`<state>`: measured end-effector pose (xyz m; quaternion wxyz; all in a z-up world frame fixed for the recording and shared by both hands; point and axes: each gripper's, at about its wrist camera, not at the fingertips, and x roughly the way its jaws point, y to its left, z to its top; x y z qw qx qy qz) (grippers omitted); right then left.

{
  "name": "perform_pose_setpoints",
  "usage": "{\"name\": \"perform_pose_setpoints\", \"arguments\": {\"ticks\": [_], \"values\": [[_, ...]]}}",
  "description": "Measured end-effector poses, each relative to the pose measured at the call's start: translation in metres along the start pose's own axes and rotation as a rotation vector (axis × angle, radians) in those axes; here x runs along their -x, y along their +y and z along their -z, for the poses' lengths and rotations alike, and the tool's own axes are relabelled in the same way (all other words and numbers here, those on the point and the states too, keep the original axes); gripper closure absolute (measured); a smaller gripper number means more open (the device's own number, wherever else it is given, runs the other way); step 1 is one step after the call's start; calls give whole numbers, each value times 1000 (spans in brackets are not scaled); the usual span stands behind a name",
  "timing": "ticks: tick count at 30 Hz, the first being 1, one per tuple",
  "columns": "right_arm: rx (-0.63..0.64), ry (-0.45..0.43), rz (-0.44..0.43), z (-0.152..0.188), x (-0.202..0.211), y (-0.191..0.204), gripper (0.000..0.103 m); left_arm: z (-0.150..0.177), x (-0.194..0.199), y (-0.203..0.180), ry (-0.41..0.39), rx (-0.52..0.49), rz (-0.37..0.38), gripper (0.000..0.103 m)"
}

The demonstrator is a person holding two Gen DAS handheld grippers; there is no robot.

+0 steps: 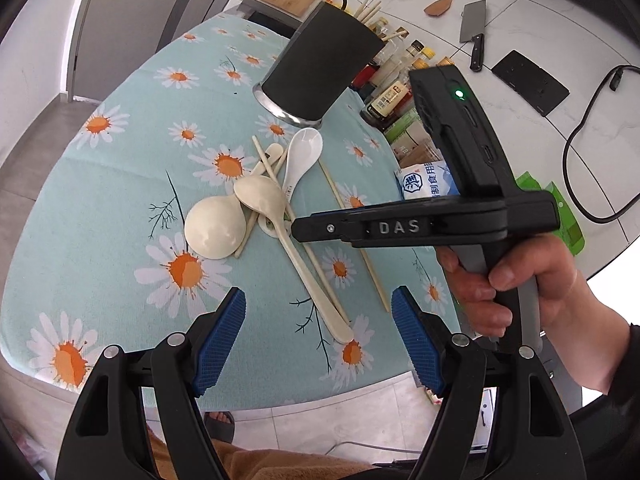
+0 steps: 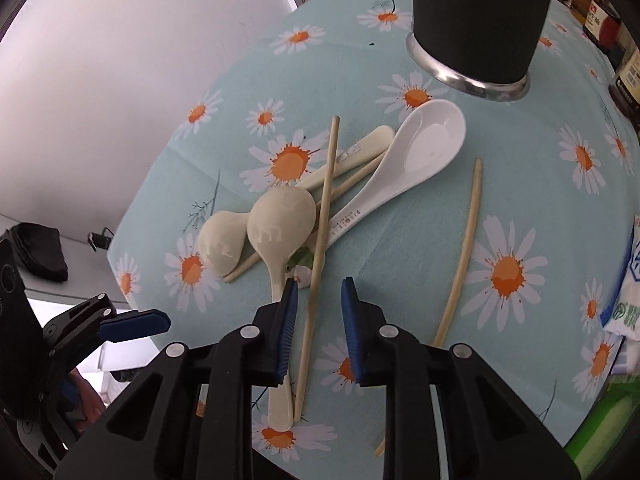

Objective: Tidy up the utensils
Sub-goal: 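Lower the right tool onto a wooden chopstick and close it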

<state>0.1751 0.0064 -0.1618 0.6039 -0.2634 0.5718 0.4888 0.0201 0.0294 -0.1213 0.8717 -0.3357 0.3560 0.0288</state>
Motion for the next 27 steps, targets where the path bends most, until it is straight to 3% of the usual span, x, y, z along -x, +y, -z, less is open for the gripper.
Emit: {"name": "perform_pose_setpoints", "arguments": {"ticks": [8,13,17,19,27], "values": [[-27,84,67,-13,-5,1,97,-5,-5,8,9,21,36,30],[-66,92,43,-16,-4,-7,97,-7,-13,7,29,28,48,30],[-76,57,15,-11,12,-21,97,-10,-21,3,52,38,47,31],[-76,33,6,-9,23,-27,97,-12,-26,3,65,46,48,38],[-88,-79,-22,14,77,-43,97,-23,-44,7,87,101,41,43]]}}
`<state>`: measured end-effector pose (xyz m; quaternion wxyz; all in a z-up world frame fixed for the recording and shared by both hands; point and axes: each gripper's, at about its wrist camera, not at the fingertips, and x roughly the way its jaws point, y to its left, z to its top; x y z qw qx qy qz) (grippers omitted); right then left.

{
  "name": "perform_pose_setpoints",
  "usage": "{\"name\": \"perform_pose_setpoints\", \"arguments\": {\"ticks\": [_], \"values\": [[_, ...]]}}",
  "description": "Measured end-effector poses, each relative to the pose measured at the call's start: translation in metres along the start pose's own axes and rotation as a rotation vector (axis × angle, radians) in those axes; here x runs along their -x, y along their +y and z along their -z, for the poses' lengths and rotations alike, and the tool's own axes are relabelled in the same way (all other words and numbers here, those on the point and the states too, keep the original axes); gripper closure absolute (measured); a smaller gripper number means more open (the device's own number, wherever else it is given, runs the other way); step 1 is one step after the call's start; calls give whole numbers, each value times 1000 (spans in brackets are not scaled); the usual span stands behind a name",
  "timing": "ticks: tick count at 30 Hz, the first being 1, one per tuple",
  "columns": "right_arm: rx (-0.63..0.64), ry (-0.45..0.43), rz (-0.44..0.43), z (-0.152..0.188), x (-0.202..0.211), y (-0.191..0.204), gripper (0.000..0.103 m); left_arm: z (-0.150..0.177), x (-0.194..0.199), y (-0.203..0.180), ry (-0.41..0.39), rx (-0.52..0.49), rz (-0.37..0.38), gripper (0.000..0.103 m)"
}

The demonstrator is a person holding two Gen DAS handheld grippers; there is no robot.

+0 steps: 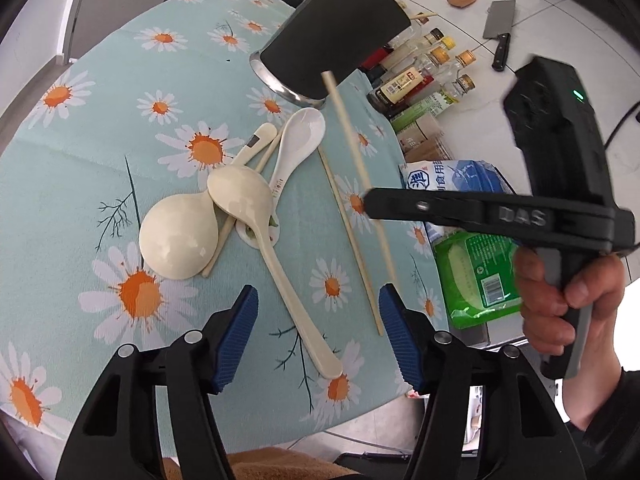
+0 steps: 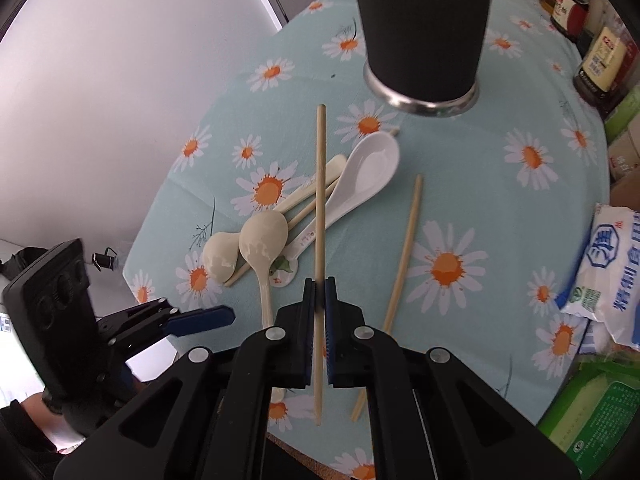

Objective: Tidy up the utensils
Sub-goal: 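Grasp the cream plastic spoon handle with the left tool while the right tool holds the chopstick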

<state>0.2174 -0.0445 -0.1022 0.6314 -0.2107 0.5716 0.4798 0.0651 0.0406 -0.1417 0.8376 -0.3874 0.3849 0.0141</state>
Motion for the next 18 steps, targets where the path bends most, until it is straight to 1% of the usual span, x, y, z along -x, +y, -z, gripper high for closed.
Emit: {"name": "perform_pose_setpoints", "arguments": {"ticks": [2,4,7,12,16,18], "values": [[-5,-22,-10,6,11,1,97,-4,-4,4,1,25,0,44],[-7,-41,-16,13,14,3,97,-7,-9,9,7,67,17,47],[-12,-66,-21,22,24,0,97,-10,-13,14,1,118,49,47],[-22,-83,-30,35,32,-4,97,-17,-17,19,-8,177,81,47],[-30,-98,-35,40,36,-8,97,-21,-21,19,-12,194,81,47],[-35,-107,-38,43,40,-9,97,-22,-22,17,-10,197,65,52]]}}
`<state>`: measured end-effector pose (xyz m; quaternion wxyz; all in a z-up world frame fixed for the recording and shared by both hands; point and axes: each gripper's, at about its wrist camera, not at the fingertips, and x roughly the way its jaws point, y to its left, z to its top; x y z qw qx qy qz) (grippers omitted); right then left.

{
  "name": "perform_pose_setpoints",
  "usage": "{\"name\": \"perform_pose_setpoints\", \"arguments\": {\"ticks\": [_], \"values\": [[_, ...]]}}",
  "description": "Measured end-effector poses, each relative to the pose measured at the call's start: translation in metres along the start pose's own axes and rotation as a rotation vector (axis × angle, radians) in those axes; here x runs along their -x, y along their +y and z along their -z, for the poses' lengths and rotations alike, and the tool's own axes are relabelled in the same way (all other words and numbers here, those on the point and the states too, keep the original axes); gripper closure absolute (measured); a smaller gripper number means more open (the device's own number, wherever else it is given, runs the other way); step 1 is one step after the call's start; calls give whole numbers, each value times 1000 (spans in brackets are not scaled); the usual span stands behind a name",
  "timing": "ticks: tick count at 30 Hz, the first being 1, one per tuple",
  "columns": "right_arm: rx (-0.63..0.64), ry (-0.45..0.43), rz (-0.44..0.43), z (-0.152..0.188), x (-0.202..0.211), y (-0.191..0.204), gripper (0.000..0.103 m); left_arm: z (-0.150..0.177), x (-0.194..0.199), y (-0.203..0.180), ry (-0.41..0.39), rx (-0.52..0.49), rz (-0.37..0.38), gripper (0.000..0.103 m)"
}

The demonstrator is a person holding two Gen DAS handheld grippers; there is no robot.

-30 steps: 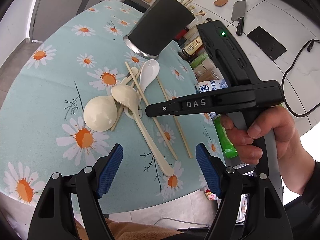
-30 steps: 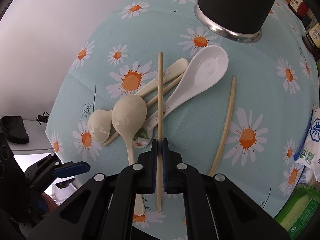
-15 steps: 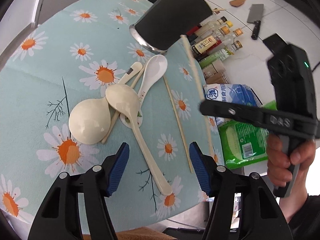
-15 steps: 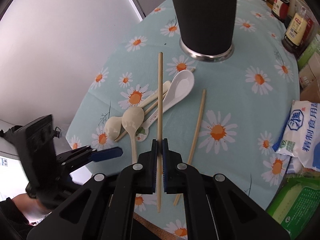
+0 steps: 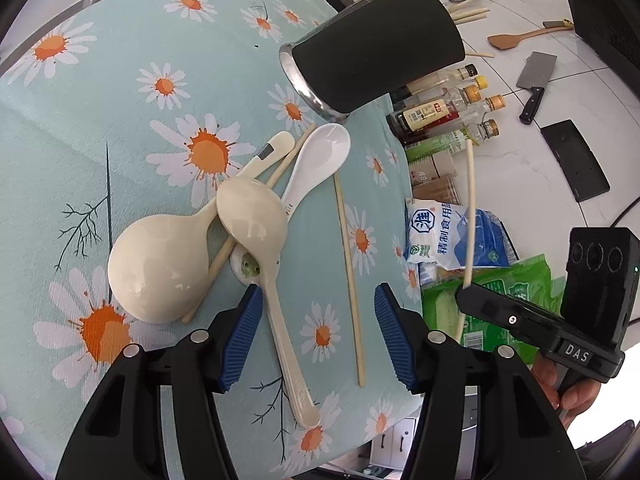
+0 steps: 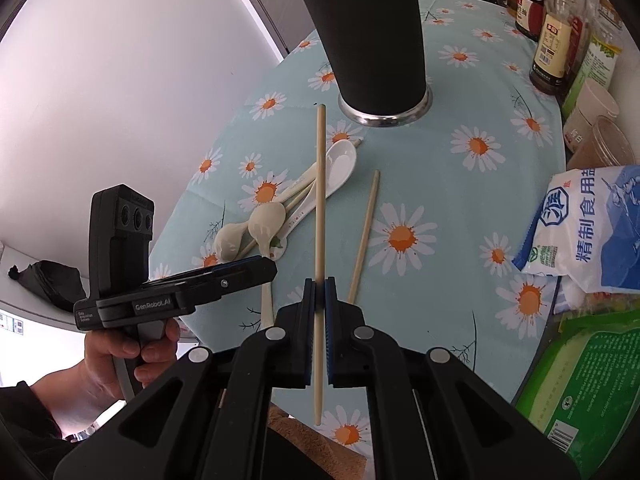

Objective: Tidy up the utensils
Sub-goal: 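Grasp the cream plastic spoon handle with the left tool while the right tool holds the chopstick, then lift the spoon and chopstick up over the black holder with both tools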

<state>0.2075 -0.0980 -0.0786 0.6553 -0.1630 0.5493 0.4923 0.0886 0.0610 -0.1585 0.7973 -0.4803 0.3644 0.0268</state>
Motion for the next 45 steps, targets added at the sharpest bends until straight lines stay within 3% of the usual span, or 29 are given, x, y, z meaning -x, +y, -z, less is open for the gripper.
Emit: {"name": "perform_pose_setpoints", "arguments": {"ticks": [2,11,33,45], "values": [[-4,-9,-5,1,3,-1,97,0,-3,-3,4,-14,-46,66],[-15,-45,-40,8,14,-7,97,-4,-11,-14,19,-67,-243,95],[-45,-103,-117,16,23,-20,97,-2,-14,-31,10,-133,-331,98],[-48,-147,-159,8,29,-18,97,-8,7,-51,-54,-180,-299,98]]}}
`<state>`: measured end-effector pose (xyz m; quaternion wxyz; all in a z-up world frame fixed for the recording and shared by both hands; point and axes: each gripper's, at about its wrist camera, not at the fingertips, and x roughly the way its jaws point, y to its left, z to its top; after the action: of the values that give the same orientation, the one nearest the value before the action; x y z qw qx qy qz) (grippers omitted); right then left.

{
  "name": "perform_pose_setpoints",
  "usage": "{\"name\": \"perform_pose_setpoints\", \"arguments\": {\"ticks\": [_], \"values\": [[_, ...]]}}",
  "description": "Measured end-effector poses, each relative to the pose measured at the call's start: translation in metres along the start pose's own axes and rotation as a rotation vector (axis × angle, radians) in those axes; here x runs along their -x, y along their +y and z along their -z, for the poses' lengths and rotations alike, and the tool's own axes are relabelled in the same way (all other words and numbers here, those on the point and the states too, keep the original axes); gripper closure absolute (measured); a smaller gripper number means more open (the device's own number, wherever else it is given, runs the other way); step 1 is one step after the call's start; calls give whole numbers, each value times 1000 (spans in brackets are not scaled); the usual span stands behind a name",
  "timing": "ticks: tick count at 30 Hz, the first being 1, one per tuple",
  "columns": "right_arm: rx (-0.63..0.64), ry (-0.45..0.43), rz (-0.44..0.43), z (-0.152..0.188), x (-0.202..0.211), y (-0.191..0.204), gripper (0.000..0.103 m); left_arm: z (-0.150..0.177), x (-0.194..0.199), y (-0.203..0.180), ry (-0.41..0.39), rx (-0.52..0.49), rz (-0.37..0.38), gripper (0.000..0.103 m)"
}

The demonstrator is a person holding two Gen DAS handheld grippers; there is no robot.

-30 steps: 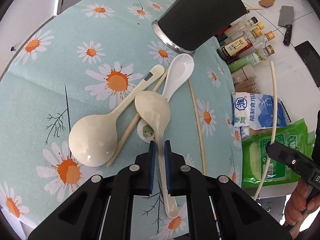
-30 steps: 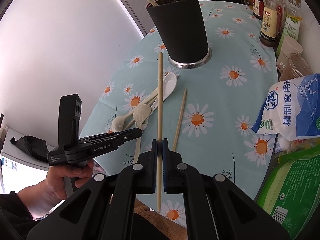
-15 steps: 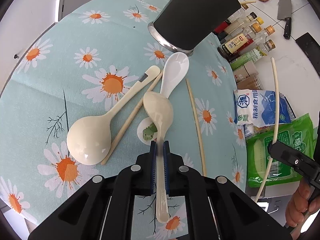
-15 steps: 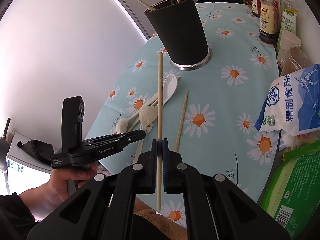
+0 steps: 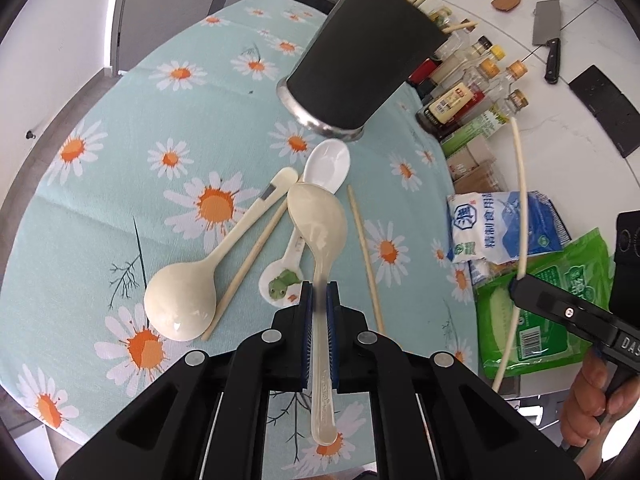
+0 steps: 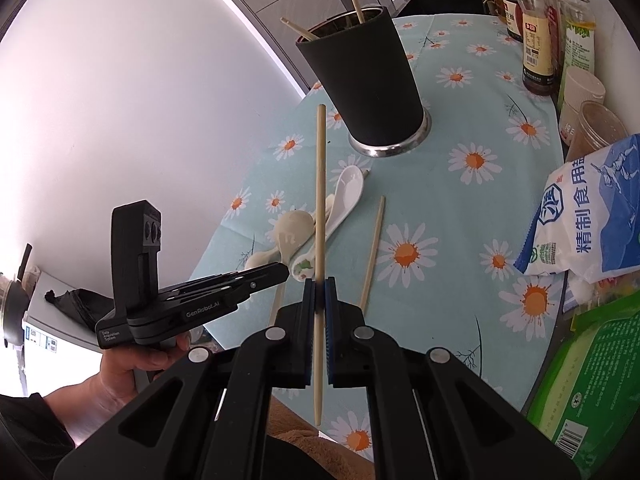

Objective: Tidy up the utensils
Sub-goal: 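Lift the spoon and chopstick up over the black holder with both tools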

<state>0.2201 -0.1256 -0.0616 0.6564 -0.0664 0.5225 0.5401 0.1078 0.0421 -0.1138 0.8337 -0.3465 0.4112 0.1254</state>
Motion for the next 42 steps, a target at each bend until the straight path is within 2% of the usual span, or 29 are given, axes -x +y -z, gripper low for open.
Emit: {"name": "perform_pose_setpoints", "arguments": {"ticks": [9,14,21,26,33,42], "values": [[38,-78,-24,-23,7,20,97,-21,38,-17,-86,-65,60,98],[36,-137,-31,-42,7,27,97,-48,59,-27,-147,-124,119,98],[11,-272,-46,-79,16,39,97,-101,83,-32,-220,-206,213,98],[1,-405,-48,-109,26,42,97,-140,92,-31,-278,-255,253,98],[-35,-537,-11,-141,31,37,97,-193,97,-26,-347,-300,311,98],[-54,-690,39,-173,31,30,97,-237,94,-36,-455,-368,369,98]]}}
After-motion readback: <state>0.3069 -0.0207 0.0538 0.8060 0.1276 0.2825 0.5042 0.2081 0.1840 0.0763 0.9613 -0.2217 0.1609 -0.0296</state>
